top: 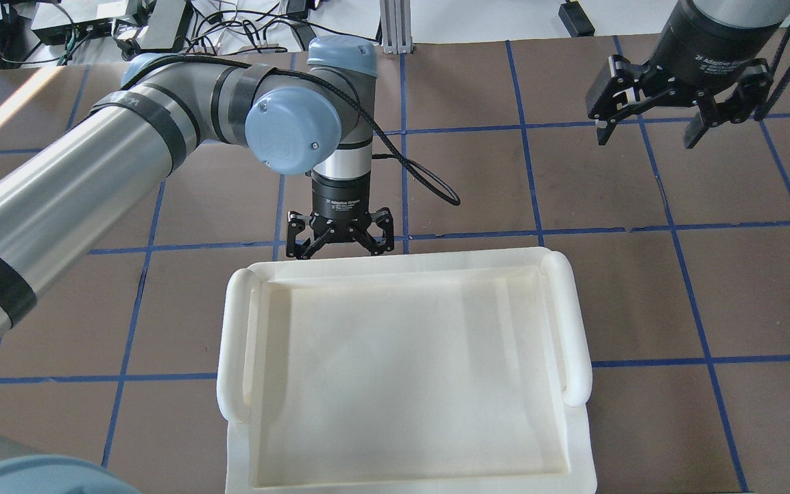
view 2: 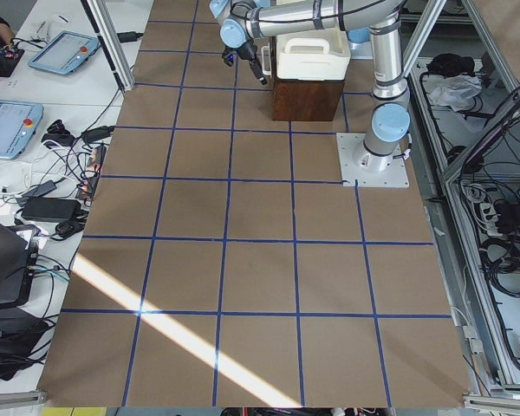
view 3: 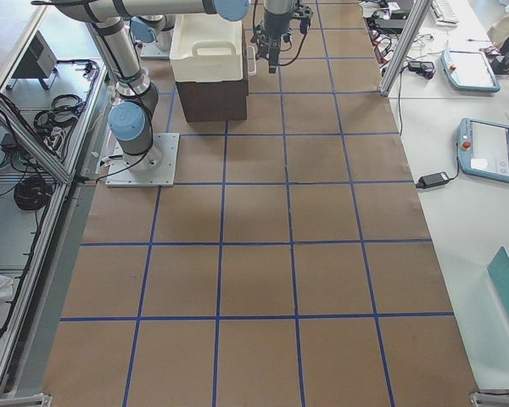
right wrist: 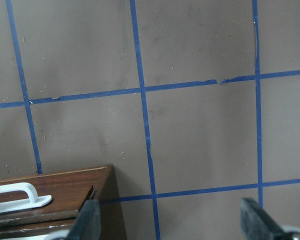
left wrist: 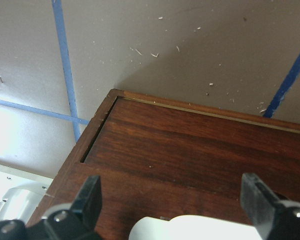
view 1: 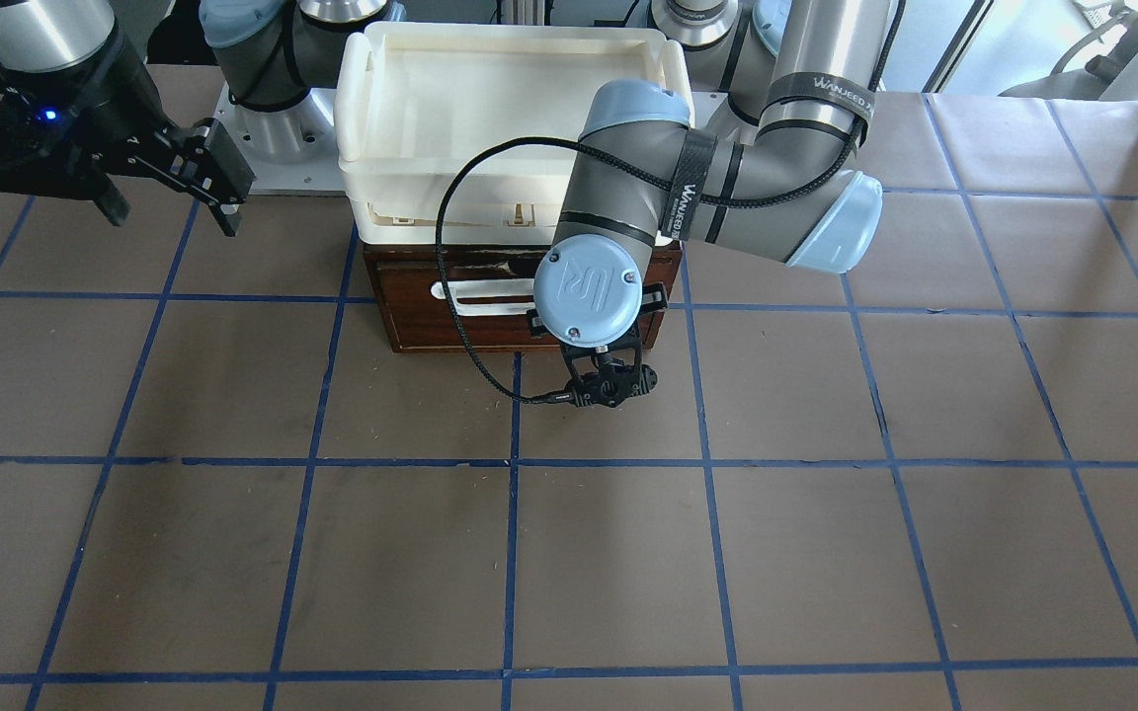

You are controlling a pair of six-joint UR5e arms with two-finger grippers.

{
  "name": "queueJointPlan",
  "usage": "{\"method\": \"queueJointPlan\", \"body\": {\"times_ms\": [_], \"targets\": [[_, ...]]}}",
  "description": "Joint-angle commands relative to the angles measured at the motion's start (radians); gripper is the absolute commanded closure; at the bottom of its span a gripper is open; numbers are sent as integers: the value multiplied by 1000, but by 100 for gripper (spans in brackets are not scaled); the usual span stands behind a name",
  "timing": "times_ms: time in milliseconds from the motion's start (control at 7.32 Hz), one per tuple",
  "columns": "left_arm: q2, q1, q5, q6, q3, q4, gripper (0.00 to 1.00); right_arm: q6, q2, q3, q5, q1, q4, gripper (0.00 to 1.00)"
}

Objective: Put scissors in drawer and close it

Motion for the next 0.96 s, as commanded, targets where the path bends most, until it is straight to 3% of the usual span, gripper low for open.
{"method": "queueJointPlan", "body": {"times_ms": [0,273,820], "targets": [[0,16,7,12,17,15,0,0,0,0,0,0,0,0],[2,41,28,75,74,123,0,0,0,0,0,0,0,0],[42,218,13,271,156,265,0,0,0,0,0,0,0,0]]}}
